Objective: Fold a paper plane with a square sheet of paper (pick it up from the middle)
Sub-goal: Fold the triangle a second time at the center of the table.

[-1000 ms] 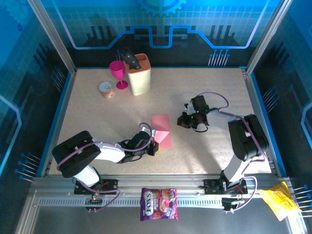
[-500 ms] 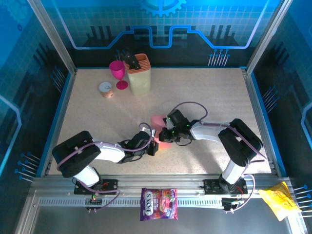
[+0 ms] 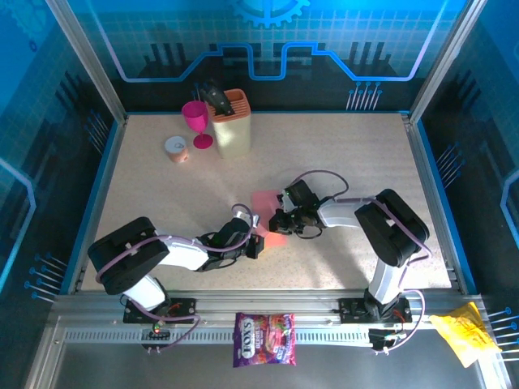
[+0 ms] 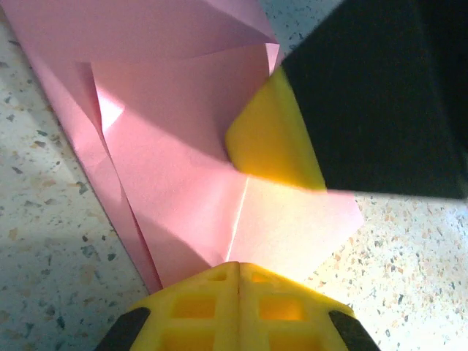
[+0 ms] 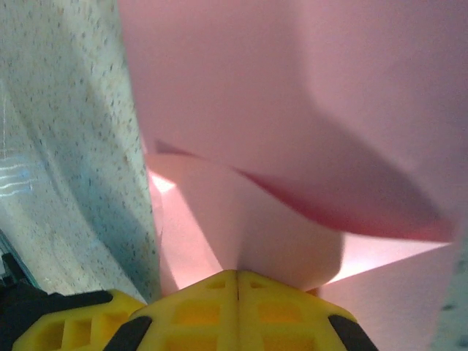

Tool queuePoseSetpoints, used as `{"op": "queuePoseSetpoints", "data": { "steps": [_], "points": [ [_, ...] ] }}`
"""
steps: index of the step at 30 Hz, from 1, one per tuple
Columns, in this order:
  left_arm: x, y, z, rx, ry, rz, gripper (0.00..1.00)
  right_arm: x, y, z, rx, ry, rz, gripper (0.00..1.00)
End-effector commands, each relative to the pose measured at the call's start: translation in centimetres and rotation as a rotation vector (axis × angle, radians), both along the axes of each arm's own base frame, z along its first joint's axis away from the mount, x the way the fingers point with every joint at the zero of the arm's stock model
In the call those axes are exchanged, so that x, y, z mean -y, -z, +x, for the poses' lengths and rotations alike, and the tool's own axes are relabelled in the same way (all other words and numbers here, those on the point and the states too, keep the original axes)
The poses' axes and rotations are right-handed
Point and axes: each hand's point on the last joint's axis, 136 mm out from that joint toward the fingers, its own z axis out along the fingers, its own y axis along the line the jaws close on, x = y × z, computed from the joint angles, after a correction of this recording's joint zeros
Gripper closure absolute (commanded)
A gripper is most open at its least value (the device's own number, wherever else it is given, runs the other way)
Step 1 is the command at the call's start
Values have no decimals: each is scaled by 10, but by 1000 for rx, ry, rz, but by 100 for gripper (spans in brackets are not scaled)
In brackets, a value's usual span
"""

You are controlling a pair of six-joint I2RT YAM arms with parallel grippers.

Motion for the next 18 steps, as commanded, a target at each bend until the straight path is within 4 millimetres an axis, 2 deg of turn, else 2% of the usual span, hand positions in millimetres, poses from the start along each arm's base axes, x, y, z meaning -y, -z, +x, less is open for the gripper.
{"op": "queuePoseSetpoints", "data": {
  "steps": [1, 9, 13, 16, 18],
  "points": [
    [-55, 72, -50, -249, -10, 248, 100, 37, 24, 21, -15, 68, -117, 100],
    [-54, 71, -51, -249, -6, 243, 100, 84, 30, 58, -43, 160, -195, 100],
    [-53, 71, -50, -250, -5, 237, 100, 111, 33, 70, -57, 223, -216, 100],
    [-53, 70, -51, -252, -5, 236, 100, 114, 18, 69, -34, 235, -178, 100],
    [-53, 70, -50, -251, -8, 235, 100, 104, 2, 62, -9, 222, -130, 100]
  ]
}}
